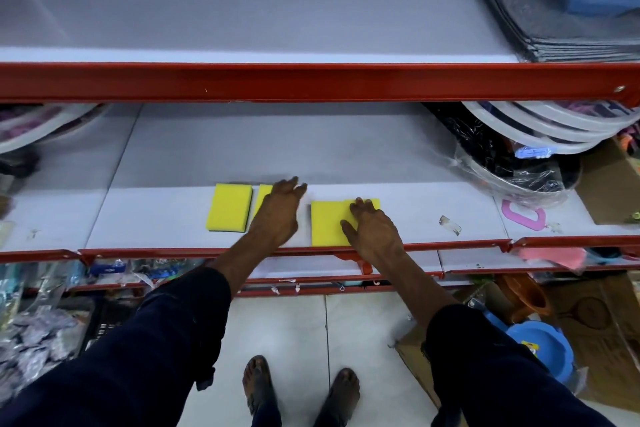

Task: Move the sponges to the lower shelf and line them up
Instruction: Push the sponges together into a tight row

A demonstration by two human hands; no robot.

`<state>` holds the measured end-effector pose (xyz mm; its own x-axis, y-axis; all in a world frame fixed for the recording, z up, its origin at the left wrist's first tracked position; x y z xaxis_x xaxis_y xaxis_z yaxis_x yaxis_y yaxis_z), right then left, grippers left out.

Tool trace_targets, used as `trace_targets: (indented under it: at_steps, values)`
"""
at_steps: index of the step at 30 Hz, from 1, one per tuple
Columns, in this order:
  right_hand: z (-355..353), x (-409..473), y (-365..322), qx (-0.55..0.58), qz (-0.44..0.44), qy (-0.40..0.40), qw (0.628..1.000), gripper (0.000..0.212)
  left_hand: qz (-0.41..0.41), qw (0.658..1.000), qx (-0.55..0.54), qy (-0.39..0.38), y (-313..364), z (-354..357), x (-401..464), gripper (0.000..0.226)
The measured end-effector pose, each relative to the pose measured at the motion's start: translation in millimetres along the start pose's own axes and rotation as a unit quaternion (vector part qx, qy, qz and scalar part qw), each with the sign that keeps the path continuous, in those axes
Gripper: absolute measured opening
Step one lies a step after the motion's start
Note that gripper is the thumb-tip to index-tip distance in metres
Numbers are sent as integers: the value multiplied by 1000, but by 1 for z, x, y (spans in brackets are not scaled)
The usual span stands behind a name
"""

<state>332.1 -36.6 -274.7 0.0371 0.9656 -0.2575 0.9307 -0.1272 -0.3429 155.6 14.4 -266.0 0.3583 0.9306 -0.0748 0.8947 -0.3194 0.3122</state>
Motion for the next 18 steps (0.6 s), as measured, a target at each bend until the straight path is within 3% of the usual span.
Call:
trace_targets:
  at_steps: [2, 6, 18]
  values:
    - [3, 1, -2, -3, 7, -4, 1000, 62, -28, 998, 30, -38, -24, 1, 3, 84]
    - [6, 2, -3, 0, 17, 2, 1000, 65, -30, 994, 48, -89, -41, 5, -1, 73]
    - [9, 3, -3, -4, 19, 0, 1000, 68, 10, 996, 36, -82, -20, 12, -12, 70]
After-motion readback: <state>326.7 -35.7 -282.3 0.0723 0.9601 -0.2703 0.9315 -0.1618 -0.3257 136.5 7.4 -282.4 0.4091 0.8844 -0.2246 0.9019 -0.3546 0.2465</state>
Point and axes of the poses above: each hand's wrist, its own x-axis towards the middle knuckle, its own z-axis out of the palm, y = z × x, the point moved 7 cm from there along x, towards the middle knuckle, and after that the axes turned 6 degrees about y, right-handed, at the moved point
